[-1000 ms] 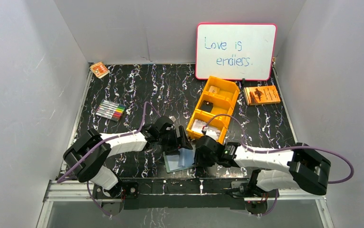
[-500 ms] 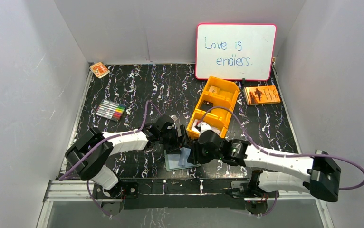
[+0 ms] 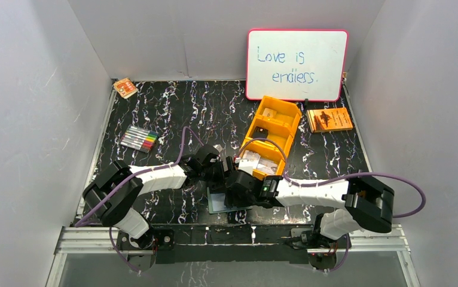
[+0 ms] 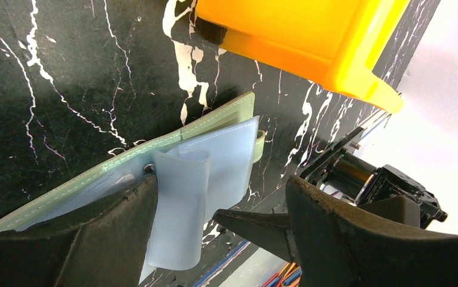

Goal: Put the credit cards into the card holder
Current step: Open the card holder at the center of the board.

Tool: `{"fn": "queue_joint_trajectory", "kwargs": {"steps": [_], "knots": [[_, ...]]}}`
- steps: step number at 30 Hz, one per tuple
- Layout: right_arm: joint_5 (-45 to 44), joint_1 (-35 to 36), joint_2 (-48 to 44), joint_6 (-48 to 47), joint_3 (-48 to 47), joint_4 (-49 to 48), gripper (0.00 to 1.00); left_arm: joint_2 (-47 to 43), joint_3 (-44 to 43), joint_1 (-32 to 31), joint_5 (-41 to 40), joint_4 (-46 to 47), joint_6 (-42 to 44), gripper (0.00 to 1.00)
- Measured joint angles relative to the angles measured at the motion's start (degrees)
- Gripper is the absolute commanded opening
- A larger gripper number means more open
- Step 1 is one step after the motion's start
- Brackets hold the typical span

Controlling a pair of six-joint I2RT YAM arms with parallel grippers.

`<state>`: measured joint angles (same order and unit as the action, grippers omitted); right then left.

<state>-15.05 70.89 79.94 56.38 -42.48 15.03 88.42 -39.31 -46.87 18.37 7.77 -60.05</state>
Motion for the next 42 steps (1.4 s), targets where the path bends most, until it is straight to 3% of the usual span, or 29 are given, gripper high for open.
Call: {"fn": "queue_joint_trajectory", "kwargs": {"steps": [10, 19, 24, 30, 36, 42], "knots": [[-2.2, 1.0, 0.7, 3.8, -1.1, -0.5, 0.35, -0.3, 0.2, 0.0, -1.6, 0.8, -0.6, 0.78], [-5.9, -1.0, -2.8, 9.2, 5.4, 5.8, 0.3, -4.2, 2.1, 0.1, -1.8, -1.7, 0.5, 0.8], [-7.9, -0.9, -7.0, 9.2, 6.5, 8.6, 0.4, -4.7, 2.3, 0.0, -1.4, -2.2, 0.7, 0.8], [-8.5, -0.1, -18.1, 3.3, 8.7, 4.5, 0.56, -4.6, 2.3, 0.0, -1.2, -2.2, 0.7, 0.81], [-6.7, 0.4, -15.6, -5.3, 5.0, 2.2, 0.64, -4.8, 2.1, 0.0, -1.3, -2.8, 0.7, 0.84], [-5.0, 0.6, -13.7, -10.3, 2.9, -0.2, 0.64, -8.5, 1.8, 0.0, -2.7, -5.4, 0.4, 0.87]]}}
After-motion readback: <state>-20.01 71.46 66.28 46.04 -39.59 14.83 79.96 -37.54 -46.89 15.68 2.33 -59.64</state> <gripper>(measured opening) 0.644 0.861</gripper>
